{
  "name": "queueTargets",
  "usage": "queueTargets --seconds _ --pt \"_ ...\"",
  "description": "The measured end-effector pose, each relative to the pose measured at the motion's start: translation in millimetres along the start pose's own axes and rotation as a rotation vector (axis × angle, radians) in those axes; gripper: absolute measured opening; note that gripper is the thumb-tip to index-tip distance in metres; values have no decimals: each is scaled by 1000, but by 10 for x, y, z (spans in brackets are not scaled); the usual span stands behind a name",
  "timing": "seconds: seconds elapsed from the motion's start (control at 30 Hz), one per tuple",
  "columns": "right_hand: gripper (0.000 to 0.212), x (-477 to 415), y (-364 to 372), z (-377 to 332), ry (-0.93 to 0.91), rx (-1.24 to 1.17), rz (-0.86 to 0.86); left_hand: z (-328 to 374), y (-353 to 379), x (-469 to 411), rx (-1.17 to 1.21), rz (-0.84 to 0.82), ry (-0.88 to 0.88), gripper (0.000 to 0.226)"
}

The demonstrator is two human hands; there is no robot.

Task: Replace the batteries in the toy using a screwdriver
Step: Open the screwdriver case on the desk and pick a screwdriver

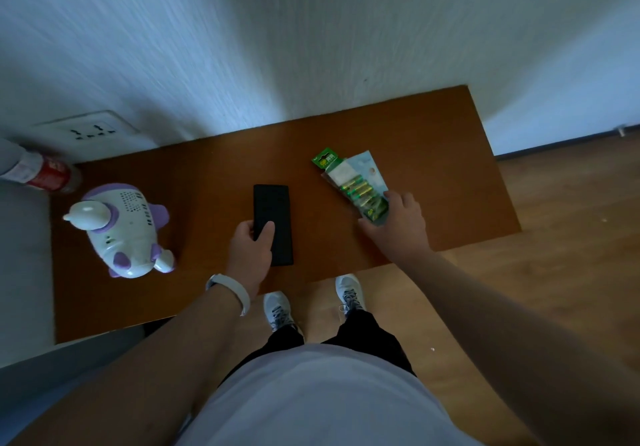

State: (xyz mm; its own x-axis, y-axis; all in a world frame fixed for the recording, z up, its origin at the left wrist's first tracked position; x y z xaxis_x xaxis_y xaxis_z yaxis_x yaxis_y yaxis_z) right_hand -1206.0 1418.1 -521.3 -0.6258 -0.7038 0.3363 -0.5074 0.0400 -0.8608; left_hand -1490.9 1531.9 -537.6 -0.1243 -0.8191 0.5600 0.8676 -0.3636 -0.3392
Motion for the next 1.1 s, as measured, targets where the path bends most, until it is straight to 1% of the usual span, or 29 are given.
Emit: queueTargets --seconds 0.1,0.17,0.23,0.4,0.63,0.93,1.0,1.1 --pt "66 -22 17 -53 -20 57 -8 -26 9 30 7 -6 -13 23" --pt "57 -31 12 -80 -20 32 1 -24 7 49 20 -4 -8 22" --pt "53 -29 14 -96 -8 -12 3 -27 5 58 37 2 -6 20" --pt "52 117 73 -239 -20 -86 9 -41 -3 94 84 -2 -9 21" --pt "50 353 428 -562 -33 -158 -16 -114 -237 137 116 2 -13 19" --pt "51 344 670 -710 32 -150 -9 -225 -562 65 114 -9 -22 19" --pt "52 351 670 -718 37 -139 0 -196 -589 65 120 -20 -16 20" --pt "58 376 663 -718 64 -120 -30 -119 -598 80 121 -40 -9 21"
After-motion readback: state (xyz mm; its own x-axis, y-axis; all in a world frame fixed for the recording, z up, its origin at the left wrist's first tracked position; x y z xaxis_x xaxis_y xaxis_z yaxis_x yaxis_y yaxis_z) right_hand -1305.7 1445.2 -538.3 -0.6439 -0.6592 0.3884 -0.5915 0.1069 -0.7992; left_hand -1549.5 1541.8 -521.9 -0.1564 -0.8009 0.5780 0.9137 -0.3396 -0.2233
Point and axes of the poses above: each hand's wrist, its own x-axis away from the middle knuckle, its own y-axis out of the palm, z = x × y, the point moved 10 cm from there along -x, towards the middle knuckle, and after that the axes turned 2 degrees about y, right-handed, at the moved point
